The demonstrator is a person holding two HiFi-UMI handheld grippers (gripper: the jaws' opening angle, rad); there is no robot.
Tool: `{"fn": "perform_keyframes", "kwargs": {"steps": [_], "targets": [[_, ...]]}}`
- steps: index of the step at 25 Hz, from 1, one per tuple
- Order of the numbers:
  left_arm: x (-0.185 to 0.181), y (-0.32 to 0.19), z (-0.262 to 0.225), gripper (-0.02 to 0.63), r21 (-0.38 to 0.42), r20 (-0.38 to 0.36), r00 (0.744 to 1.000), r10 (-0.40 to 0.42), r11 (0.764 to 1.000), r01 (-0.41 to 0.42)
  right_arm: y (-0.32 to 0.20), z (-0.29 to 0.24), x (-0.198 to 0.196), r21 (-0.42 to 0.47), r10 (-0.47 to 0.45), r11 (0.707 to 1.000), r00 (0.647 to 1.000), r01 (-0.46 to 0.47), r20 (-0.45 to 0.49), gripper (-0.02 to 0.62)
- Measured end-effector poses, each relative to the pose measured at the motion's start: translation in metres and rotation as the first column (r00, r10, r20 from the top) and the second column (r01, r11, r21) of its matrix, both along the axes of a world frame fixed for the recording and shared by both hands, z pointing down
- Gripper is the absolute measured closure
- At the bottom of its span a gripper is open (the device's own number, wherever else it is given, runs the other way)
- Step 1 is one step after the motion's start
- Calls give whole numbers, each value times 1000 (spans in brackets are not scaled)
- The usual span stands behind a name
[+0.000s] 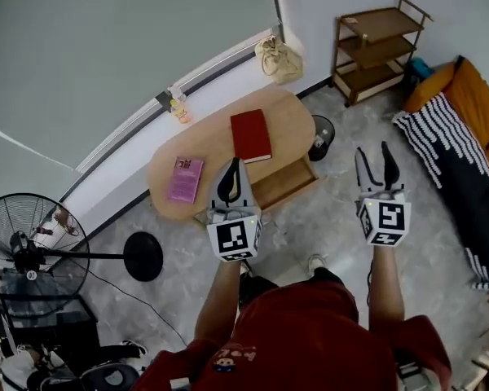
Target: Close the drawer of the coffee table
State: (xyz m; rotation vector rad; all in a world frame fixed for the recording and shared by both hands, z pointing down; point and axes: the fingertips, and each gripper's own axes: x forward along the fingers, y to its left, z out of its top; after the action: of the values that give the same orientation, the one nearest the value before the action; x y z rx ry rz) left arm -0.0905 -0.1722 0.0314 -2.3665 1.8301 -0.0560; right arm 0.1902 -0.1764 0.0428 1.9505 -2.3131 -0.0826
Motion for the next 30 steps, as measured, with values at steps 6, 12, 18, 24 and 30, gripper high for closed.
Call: {"fn": "perform_keyframes", "kwargs": {"steps": [6, 12, 18, 24, 30], "targets": [[-64, 2, 4, 598, 6, 66, 987, 145, 989, -146, 36, -16, -69, 42, 97, 995, 994, -96, -40, 376], [-139, 6, 11, 598, -23, 47, 987, 154, 988, -153, 45, -20, -138, 26, 106, 994, 994, -105, -42, 376], [-153, 21, 20, 598, -17, -9, 988, 152, 988, -152, 50, -12, -161, 29, 61, 998, 996, -60, -58, 376], [-151, 27, 25, 598, 6, -5, 990, 141, 990, -141, 45, -3, -151, 15, 61, 998, 998, -61, -24, 376], [-148, 33, 22, 598, 27, -11, 992, 123, 992, -122, 48, -2, -147, 36, 47, 998, 999, -47, -5, 376]]}}
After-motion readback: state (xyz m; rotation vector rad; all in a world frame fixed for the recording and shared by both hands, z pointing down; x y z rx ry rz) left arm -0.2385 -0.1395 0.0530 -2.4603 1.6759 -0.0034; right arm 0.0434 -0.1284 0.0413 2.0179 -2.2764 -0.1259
